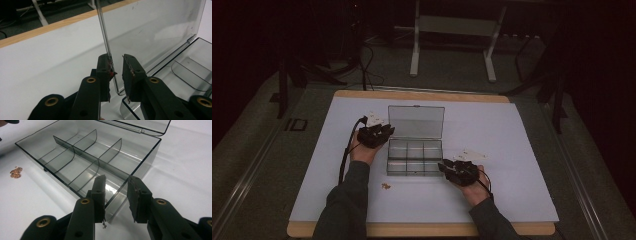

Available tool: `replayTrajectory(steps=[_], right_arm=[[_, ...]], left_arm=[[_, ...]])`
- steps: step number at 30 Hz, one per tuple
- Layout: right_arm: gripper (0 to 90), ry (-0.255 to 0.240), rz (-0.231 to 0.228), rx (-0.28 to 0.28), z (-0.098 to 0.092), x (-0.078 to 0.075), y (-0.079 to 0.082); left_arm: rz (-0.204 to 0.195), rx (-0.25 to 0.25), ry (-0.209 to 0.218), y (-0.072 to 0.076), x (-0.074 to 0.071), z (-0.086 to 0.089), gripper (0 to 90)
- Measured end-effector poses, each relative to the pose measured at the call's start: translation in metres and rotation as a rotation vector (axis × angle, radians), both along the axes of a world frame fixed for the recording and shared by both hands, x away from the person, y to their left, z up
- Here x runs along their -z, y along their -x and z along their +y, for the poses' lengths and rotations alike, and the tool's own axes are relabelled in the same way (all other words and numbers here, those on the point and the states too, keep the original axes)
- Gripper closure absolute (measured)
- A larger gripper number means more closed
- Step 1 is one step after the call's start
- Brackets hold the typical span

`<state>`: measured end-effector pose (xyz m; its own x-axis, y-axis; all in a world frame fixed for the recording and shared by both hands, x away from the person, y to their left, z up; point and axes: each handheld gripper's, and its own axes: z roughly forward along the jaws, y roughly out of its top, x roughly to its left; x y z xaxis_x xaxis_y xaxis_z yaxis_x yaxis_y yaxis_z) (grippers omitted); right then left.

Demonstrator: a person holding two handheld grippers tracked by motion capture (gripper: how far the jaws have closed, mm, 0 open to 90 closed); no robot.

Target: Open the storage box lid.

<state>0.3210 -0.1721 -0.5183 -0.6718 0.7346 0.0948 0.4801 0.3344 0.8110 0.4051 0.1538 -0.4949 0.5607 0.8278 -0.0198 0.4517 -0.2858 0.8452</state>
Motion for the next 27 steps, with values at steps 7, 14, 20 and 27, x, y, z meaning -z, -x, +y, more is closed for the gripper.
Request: replayTrajectory(steps=[7,14,20,27], right_arm=[[68.6,0.001,0.0,-0.001,0.0,0.0,0.0],[68.6,0.001,0.0,-0.001,0.0,0.0,0.0],[68.6,0.001,0.0,0.0,0.0,0.0,0.0],[69.2,0.0,-0.001,0.002,0.0,0.0,0.0]], left_arm=[[0.047,0.01,0.055,-0.007,0.003,0.005,75.7],[0.074,0.011,0.061,-0.012,0.004,0.005,73.9],[0.106,0.001,0.075,-0.015,0.009,0.007,70.6],[0.136,0.01,0.014,-0.016,0.017,0.001,71.9]])
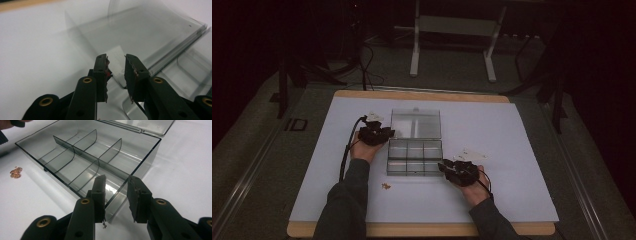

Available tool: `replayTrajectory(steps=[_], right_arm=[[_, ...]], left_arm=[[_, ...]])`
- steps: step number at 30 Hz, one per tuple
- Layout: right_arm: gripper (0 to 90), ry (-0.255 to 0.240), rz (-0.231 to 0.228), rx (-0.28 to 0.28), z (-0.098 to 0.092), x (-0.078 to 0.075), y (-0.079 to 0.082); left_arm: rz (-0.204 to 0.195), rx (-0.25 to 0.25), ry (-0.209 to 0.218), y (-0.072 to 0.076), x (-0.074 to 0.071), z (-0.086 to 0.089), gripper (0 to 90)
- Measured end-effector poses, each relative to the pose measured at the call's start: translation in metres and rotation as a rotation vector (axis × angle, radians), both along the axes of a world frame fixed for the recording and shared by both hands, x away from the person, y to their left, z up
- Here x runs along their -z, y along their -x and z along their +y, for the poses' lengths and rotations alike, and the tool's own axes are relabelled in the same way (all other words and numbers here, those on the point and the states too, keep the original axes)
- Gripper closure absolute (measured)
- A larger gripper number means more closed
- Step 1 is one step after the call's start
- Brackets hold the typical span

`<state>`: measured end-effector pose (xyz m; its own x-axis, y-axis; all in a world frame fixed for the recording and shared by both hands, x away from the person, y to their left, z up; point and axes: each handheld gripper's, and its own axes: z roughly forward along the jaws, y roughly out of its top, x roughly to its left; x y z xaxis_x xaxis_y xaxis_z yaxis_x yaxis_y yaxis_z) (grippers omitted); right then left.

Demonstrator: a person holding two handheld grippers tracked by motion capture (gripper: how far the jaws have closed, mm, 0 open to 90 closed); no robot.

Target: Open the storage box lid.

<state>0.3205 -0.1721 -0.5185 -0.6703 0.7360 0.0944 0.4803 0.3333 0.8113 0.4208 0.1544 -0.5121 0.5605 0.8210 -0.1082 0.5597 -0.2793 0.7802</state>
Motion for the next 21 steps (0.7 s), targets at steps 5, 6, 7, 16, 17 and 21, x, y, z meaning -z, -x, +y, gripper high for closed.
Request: replayTrajectory(steps=[5,6,7,16,17,21], right_arm=[[69.4,-0.002,0.0,-0.002,0.0,0.0,0.001],[69.3,-0.002,0.0,-0.003,0.0,0.0,0.001],[69.3,-0.002,0.0,-0.003,0.0,0.0,0.001],[69.3,-0.005,0.0,-0.001,0.0,0.0,0.001],[69.2,-0.005,-0.001,-0.001,0.0,0.0,0.001],[69.1,-0.007,0.0,-0.001,-0.001,0.0,0.001]], left_arm=[[0.002,-0.015,0.005,-0.002,0.002,-0.001,70.0],[-0.004,-0.015,-0.002,-0.002,0.002,-0.002,69.6],[-0.012,-0.019,-0.005,-0.001,0.002,-0.003,68.3],[-0.057,-0.031,0.0,0.004,-0.006,-0.006,64.5],[-0.06,-0.031,-0.004,0.005,-0.007,-0.005,64.2],[-0.062,-0.043,0.011,0.008,-0.012,-0.004,63.2]])
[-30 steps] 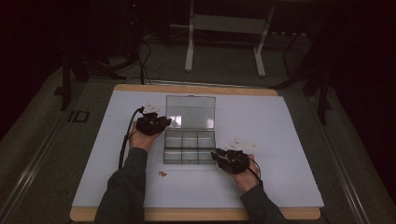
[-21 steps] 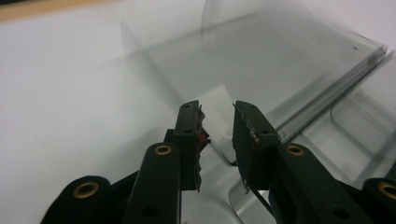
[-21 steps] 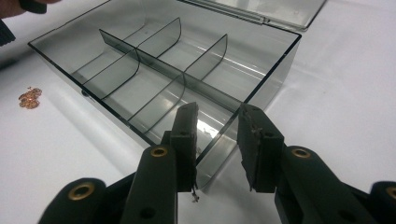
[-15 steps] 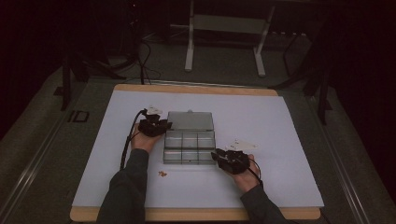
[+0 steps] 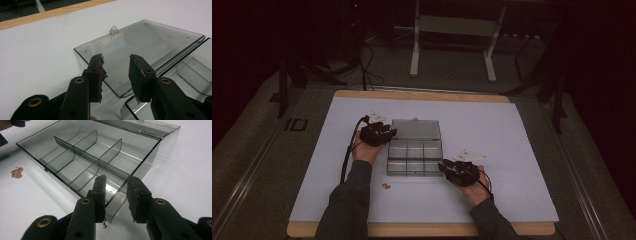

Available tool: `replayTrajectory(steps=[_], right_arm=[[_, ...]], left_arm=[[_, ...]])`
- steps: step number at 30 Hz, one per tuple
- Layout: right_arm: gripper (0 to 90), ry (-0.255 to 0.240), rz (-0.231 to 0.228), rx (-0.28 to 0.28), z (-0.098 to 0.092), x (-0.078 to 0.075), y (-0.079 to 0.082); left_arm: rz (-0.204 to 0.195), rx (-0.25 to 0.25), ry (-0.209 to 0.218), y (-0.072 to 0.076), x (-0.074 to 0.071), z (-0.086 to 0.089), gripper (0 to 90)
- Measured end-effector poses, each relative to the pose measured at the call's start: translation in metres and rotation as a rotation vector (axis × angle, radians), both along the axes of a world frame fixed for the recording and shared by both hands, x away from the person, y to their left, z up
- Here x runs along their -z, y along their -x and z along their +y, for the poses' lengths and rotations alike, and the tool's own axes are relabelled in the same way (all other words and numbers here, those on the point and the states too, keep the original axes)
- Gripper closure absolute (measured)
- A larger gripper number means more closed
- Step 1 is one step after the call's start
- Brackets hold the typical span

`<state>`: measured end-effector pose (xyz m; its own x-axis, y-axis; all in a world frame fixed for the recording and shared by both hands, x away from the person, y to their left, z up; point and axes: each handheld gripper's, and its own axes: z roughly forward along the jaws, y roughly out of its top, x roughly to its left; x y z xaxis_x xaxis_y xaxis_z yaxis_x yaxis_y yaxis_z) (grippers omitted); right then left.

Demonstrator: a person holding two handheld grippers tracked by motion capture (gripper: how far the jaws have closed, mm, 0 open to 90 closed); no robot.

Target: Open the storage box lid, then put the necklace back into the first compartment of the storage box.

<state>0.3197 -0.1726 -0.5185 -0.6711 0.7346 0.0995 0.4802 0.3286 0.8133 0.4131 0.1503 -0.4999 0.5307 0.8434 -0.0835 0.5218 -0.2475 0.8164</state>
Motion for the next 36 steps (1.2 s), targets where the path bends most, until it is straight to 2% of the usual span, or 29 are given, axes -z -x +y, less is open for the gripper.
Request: replayTrajectory(steps=[2,6,19,26,33,36], right_arm=[[69.1,-0.001,-0.002,-0.002,0.0,0.0,0.0],[69.1,-0.003,-0.002,-0.002,0.0,0.0,0.0],[68.6,-0.009,-0.001,-0.002,-0.001,0.001,0.0],[66.0,-0.023,-0.008,-0.008,-0.004,0.001,0.0],[66.1,-0.045,-0.048,0.016,-0.015,-0.005,0.0],[66.2,-0.044,-0.051,0.025,-0.019,-0.007,-0.001]], left_arm=[[0.0,-0.006,0.029,0.002,-0.001,0.001,62.8],[-0.006,-0.016,0.045,0.007,-0.002,0.001,62.2],[-0.012,-0.017,0.035,0.017,-0.008,0.005,60.9],[-0.006,-0.02,0.061,0.028,-0.01,0.01,59.7],[-0.013,-0.034,0.08,0.041,-0.013,0.016,59.1],[-0.016,-0.031,0.074,0.046,-0.014,0.018,59.0]])
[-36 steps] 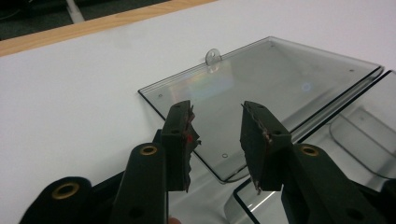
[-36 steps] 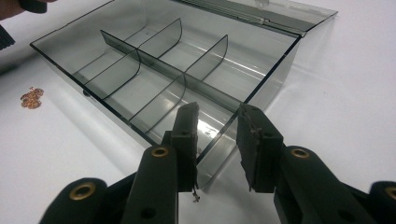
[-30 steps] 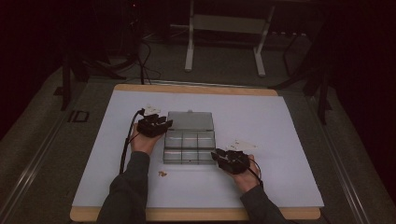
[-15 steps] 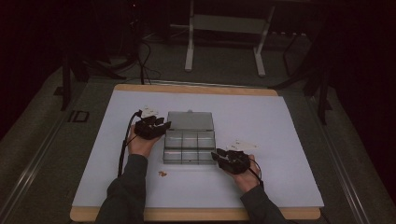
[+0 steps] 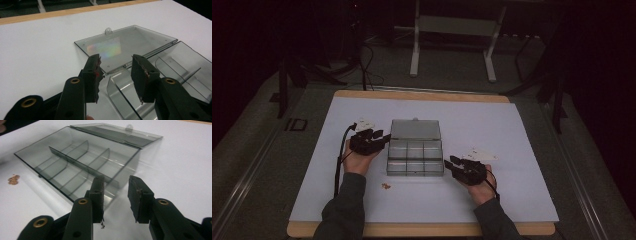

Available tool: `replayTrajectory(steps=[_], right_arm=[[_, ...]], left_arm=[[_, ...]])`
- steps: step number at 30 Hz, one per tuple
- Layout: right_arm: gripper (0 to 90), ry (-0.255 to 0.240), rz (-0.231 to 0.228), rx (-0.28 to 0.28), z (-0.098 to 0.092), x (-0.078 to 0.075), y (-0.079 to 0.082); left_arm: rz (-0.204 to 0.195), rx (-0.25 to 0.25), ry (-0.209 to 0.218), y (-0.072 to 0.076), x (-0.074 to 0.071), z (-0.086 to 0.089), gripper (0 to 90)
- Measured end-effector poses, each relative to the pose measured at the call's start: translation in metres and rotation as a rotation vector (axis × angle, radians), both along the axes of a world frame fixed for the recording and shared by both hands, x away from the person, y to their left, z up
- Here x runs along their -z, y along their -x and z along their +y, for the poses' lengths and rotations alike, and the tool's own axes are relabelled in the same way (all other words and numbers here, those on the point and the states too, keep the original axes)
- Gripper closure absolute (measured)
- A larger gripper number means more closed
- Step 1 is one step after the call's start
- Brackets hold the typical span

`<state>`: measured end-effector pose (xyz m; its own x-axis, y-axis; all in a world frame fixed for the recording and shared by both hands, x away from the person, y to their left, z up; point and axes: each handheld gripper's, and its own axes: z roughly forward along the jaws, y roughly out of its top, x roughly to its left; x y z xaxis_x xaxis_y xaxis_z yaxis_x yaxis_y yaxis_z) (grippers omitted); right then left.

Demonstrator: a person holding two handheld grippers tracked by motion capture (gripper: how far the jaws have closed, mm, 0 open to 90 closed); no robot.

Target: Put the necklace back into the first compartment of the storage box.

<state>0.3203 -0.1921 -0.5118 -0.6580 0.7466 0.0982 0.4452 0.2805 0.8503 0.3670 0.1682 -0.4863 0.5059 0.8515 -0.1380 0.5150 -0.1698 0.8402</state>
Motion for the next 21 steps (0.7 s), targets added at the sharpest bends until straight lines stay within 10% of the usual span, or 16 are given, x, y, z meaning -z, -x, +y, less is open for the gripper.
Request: replayTrajectory(steps=[21], right_arm=[[71.3,0.102,-0.034,0.098,-0.049,0.013,-0.006]], left_arm=[[-0.011,0.011,-0.019,0.035,0.001,0.022,57.6]])
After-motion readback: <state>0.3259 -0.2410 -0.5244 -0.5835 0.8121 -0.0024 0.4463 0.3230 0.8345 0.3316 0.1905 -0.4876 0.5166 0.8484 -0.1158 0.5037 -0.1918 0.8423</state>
